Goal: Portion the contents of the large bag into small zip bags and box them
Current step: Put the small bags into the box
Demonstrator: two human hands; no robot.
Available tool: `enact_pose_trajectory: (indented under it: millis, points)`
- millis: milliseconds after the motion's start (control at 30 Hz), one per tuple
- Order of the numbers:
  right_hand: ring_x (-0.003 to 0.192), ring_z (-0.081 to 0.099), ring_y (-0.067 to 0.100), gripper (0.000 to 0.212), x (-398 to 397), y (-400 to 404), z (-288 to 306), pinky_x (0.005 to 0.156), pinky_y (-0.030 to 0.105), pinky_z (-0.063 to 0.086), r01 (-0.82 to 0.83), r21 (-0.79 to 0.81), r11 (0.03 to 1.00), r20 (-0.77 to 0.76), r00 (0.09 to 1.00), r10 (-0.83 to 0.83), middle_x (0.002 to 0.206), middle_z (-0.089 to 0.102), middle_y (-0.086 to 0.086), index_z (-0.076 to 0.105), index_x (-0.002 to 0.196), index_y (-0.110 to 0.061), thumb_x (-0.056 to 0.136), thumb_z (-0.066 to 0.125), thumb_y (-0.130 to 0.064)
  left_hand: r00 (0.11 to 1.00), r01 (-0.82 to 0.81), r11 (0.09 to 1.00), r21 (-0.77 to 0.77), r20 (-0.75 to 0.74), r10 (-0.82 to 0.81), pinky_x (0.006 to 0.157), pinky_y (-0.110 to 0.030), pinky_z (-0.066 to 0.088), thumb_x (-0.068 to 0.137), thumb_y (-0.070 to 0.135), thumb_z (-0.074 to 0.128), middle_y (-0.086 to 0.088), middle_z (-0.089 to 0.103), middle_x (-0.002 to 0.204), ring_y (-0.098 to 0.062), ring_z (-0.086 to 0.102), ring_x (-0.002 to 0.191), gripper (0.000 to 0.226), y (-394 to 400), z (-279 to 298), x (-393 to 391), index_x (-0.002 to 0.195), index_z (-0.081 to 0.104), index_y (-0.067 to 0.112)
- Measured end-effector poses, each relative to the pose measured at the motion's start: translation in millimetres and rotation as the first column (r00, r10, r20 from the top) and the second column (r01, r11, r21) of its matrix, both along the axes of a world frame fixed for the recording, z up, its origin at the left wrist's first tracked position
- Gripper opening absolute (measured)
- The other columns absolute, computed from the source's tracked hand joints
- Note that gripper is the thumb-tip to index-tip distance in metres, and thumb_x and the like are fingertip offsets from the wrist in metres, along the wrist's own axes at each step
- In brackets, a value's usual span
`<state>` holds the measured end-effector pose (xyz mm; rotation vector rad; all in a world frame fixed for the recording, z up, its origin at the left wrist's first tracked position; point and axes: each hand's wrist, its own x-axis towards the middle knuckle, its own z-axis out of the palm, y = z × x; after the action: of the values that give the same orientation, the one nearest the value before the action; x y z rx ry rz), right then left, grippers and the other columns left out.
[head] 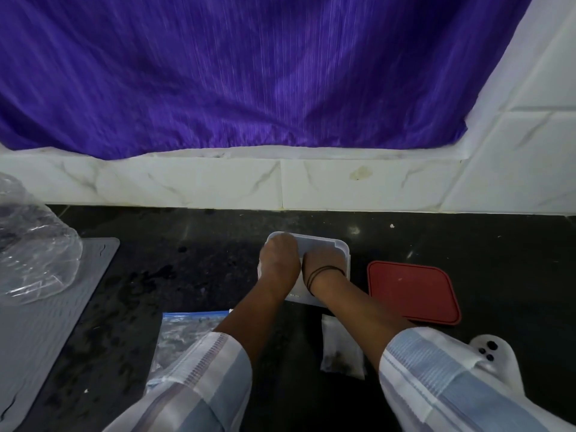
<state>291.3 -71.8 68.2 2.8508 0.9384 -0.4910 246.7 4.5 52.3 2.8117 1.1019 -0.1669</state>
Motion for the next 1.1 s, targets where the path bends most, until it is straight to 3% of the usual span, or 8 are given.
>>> enact_pose_trajectory:
  millis: [200, 400, 533, 600, 667, 733, 933, 1100]
  points:
    - [0.11, 0.06, 0.023, 0.023, 4, -6, -9, 0.087, 0.031, 0.044, -0.06, 0.177, 0.982, -0.002, 0.998, 0.062, 0.111, 0.065, 0.006, 0.062, 0.105, -0.013, 0.1, 0.04, -0.017, 0.984, 0.168, 0.969, -0.181, -0.028, -0.176, 0.089, -0.038, 0.053, 0.097, 0.015, 0.053, -0.012, 0.069, 0.111, -0.03, 0.065, 0.103, 0.022, 7, -15, 1, 0.109, 0.069, 0.005]
    - [0.099, 0.054, 0.023, 0.022, 10, -11, 5, 0.098, 0.032, 0.041, -0.096, 0.171, 0.981, -0.119, 0.986, 0.117, 0.1, 0.052, 0.011, 0.059, 0.111, -0.01, 0.101, 0.039, -0.01, 0.969, 0.244, 0.95, -0.195, 0.001, -0.249, 0.096, -0.032, 0.047, 0.1, 0.016, 0.053, -0.009, 0.069, 0.115, -0.025, 0.063, 0.109, 0.022, 10, -22, 4, 0.113, 0.069, 0.007]
    - [0.102, 0.064, 0.029, 0.023, 3, -29, 19, 0.084, 0.034, 0.049, -0.098, 0.389, 0.916, -0.043, 0.991, 0.125, 0.105, 0.066, 0.014, 0.066, 0.109, -0.004, 0.095, 0.048, -0.006, 0.883, 0.342, 0.938, -0.053, 0.359, -0.302, 0.083, -0.031, 0.054, 0.096, 0.007, 0.052, -0.007, 0.075, 0.097, -0.022, 0.069, 0.09, 0.023, -2, 2, -16, 0.099, 0.075, 0.01]
    - [0.088, 0.064, 0.021, 0.018, -5, -52, 22, 0.075, 0.025, 0.046, -0.119, 0.626, 0.77, 0.036, 0.992, 0.124, 0.095, 0.067, 0.009, 0.07, 0.097, -0.005, 0.093, 0.052, -0.004, 0.733, 0.364, 0.931, -0.014, 0.622, -0.277, 0.074, -0.03, 0.054, 0.094, 0.005, 0.055, -0.007, 0.075, 0.088, -0.019, 0.068, 0.078, 0.02, -20, 14, -41, 0.092, 0.074, 0.008]
    - [0.077, 0.06, 0.019, 0.012, -18, -85, 20, 0.067, 0.027, 0.047, -0.115, 0.788, 0.605, 0.095, 0.993, 0.065, 0.088, 0.064, 0.008, 0.067, 0.086, -0.006, 0.09, 0.056, -0.004, 0.652, 0.366, 0.93, -0.041, 0.724, -0.225, 0.067, -0.025, 0.049, 0.093, 0.007, 0.058, -0.002, 0.07, 0.081, -0.014, 0.062, 0.072, 0.013, -42, 19, -70, 0.088, 0.069, 0.01]
    - [0.075, 0.057, 0.017, 0.007, -30, -120, 11, 0.064, 0.028, 0.047, -0.06, 0.841, 0.538, 0.066, 0.998, 0.008, 0.085, 0.06, 0.004, 0.063, 0.086, -0.011, 0.089, 0.058, -0.007, 0.677, 0.381, 0.912, -0.153, 0.718, -0.163, 0.068, -0.024, 0.049, 0.094, 0.013, 0.06, 0.001, 0.068, 0.081, -0.011, 0.062, 0.072, 0.009, -60, 12, -96, 0.09, 0.068, 0.013]
    - [0.078, 0.058, 0.012, 0.011, -60, -196, -43, 0.069, 0.02, 0.039, 0.369, 0.723, 0.585, -0.278, 0.93, -0.242, 0.084, 0.063, -0.003, 0.067, 0.094, -0.013, 0.088, 0.067, -0.022, 0.868, 0.243, 0.814, -0.527, 0.493, 0.06, 0.084, -0.031, 0.056, 0.094, 0.013, 0.063, 0.0, 0.074, 0.099, -0.011, 0.068, 0.084, 0.015, -105, -54, -132, 0.105, 0.072, 0.018]
    - [0.082, 0.059, 0.012, 0.021, -74, -203, -69, 0.072, 0.021, 0.039, 0.484, 0.588, 0.648, -0.411, 0.869, -0.276, 0.09, 0.069, 0.0, 0.07, 0.095, -0.012, 0.087, 0.068, -0.032, 0.875, 0.083, 0.725, -0.684, 0.398, 0.275, 0.087, -0.044, 0.058, 0.093, 0.003, 0.056, -0.004, 0.073, 0.099, -0.02, 0.07, 0.091, 0.024, -121, -74, -122, 0.109, 0.07, 0.014]
